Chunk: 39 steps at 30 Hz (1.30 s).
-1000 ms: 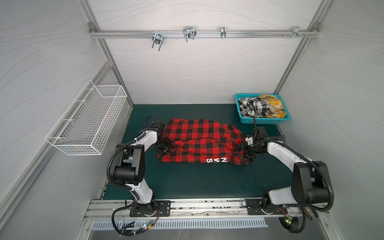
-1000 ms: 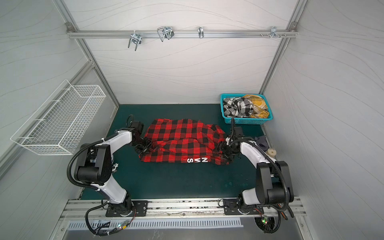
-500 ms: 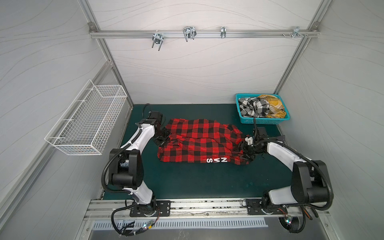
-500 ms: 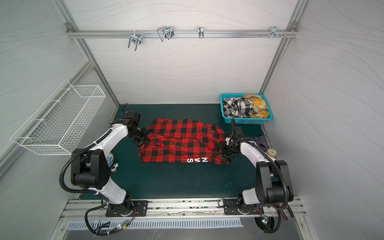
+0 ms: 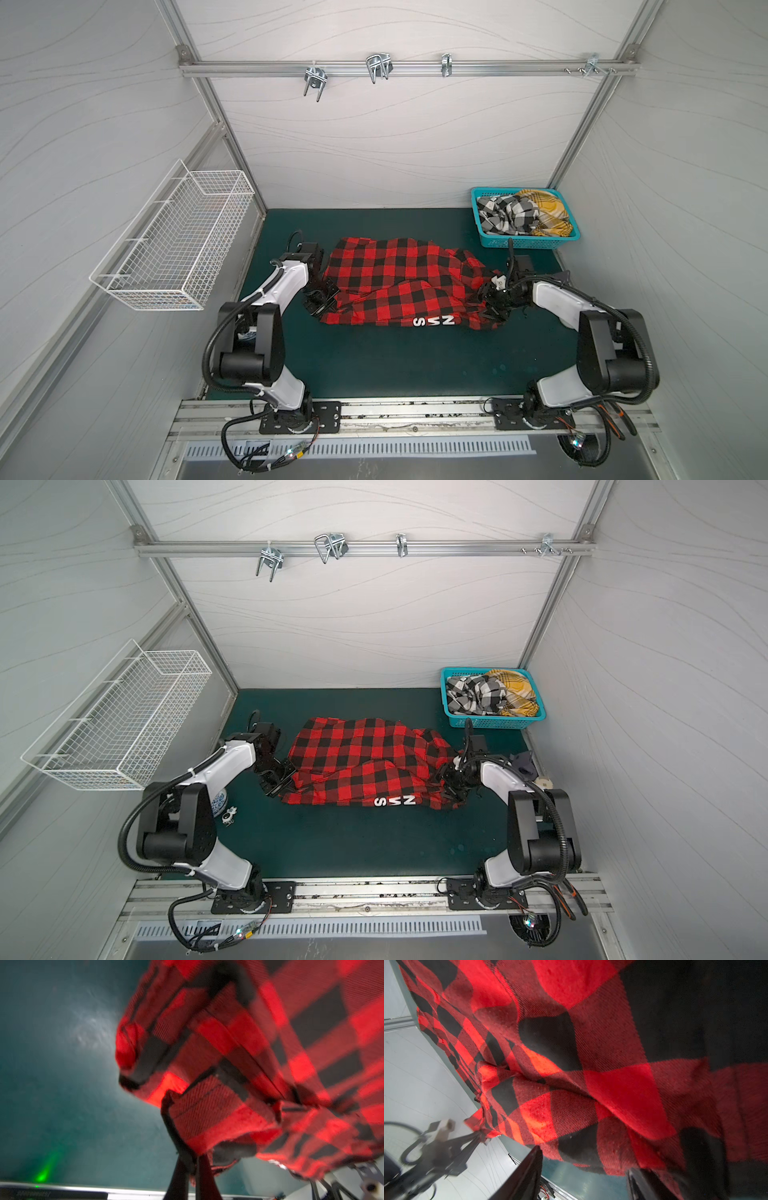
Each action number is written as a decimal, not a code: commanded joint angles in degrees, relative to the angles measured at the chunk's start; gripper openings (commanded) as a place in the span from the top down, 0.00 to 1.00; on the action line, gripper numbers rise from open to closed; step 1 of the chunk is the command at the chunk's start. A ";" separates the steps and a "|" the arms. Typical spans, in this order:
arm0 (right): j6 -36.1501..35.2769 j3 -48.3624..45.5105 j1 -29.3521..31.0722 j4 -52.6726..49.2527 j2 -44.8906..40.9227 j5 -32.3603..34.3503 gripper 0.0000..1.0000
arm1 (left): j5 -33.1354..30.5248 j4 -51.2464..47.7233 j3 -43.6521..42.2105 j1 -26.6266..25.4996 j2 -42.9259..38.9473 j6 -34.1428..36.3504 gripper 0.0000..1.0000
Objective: Fold and stack the long sleeve shirts
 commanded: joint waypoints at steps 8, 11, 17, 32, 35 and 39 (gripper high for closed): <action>-6.30 11.25 9.13 -15.10 -4.04 15.17 0.45 | -14.98 -3.07 10.02 -6.55 -2.51 2.83 0.60; -7.02 15.76 12.66 -14.55 2.48 17.06 0.57 | -10.76 -0.09 10.32 -7.82 2.21 0.59 0.75; -7.59 18.80 16.53 -11.71 12.86 16.69 0.73 | -4.36 3.65 9.70 -7.66 14.18 -1.64 0.95; -5.92 3.51 22.19 -13.91 4.49 6.75 0.71 | -1.71 7.25 -13.12 -3.21 -2.69 -1.40 1.00; -6.33 3.58 22.37 -17.81 -0.32 7.11 0.67 | -1.13 3.56 -13.47 -3.23 -10.16 -0.47 1.00; -7.73 11.20 21.35 -24.95 -3.52 11.78 0.54 | -2.96 -1.05 -5.71 -3.25 -16.89 2.14 0.81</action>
